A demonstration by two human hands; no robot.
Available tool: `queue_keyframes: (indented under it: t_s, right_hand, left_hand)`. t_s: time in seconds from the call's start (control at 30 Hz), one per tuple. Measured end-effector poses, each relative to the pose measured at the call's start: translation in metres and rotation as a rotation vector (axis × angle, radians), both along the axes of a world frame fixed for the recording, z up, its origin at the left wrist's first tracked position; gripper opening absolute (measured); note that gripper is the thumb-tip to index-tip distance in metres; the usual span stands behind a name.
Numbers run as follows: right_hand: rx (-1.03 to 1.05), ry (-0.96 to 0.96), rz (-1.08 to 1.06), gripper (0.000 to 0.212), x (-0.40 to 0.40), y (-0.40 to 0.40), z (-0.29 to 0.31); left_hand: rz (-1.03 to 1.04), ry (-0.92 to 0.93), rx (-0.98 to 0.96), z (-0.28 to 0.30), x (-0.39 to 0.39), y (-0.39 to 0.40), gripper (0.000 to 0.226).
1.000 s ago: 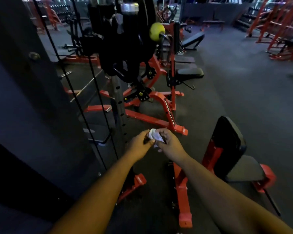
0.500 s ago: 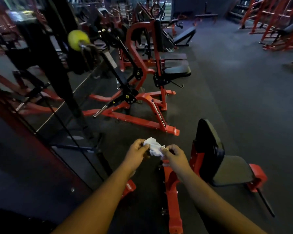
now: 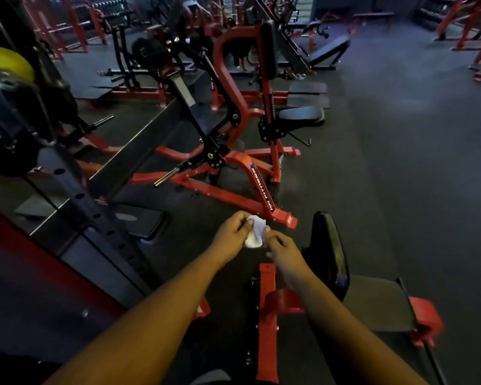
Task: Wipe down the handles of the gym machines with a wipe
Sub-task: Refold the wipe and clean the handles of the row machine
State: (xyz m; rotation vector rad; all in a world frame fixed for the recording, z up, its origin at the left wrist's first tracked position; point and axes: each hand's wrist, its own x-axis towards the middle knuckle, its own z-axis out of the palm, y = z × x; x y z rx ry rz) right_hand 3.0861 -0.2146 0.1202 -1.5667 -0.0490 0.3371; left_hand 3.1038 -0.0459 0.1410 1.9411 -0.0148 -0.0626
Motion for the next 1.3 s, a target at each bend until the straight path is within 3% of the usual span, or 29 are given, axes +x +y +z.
queue_keyframes:
  t_s: [0.07,0.23,0.33,0.43,0.5,0.6,0.73,0.83,0.97,1.1,1.23,1.3]
  right_hand:
    - [-0.003,-0.019,0.003,0.042,0.015,-0.008,-0.002]
    - [-0.116,-0.192,-0.079,0.013,0.060,-0.017,-0.014]
    - [-0.162,-0.195,-0.196,0.024,0.098,-0.023,-0.022]
    - [-0.154,-0.196,-0.262,0.016,0.146,-0.024,-0.025]
    - [-0.123,-0.153,-0.338,0.013,0.184,-0.025,-0.032]
    - [-0.075,-0.079,-0.473,0.015,0.249,-0.024,-0.054]
    - [-0.120,-0.017,-0.507,0.019,0.332,-0.005,-0.084]
    - [-0.168,0.016,-0.469,0.013,0.391,0.021,-0.095]
    - [-0.138,0.059,-0.461,0.016,0.466,0.055,-0.096]
    - [0.003,0.156,-0.507,0.025,0.521,0.095,-0.080]
    - [0.044,0.152,-0.460,0.025,0.560,0.127,-0.063]
    - [0.043,0.131,-0.421,0.024,0.571,0.130,-0.054]
  left_hand:
    - [-0.007,-0.044,0.056,-0.004,0.018,-0.003,0.012]
    - [0.029,-0.059,-0.015,-0.017,0.067,-0.017,0.013]
    - [0.103,0.007,-0.133,-0.025,0.106,-0.029,0.008]
    - [-0.017,0.162,-0.189,-0.038,0.155,-0.035,0.020]
    - [-0.141,0.228,-0.113,-0.047,0.193,-0.031,0.032]
    - [-0.199,0.263,-0.126,-0.069,0.265,-0.017,0.025]
    - [-0.069,0.398,-0.374,-0.110,0.363,0.006,0.004]
    - [0.040,0.533,-0.632,-0.132,0.424,0.018,0.009]
    - [0.185,0.626,-0.791,-0.137,0.487,0.038,0.017]
    - [0.146,0.633,-0.611,-0.125,0.538,0.079,0.044]
    - [-0.171,0.745,-0.255,-0.107,0.560,0.135,0.030]
    - [-0.155,0.723,-0.350,-0.105,0.568,0.155,0.023]
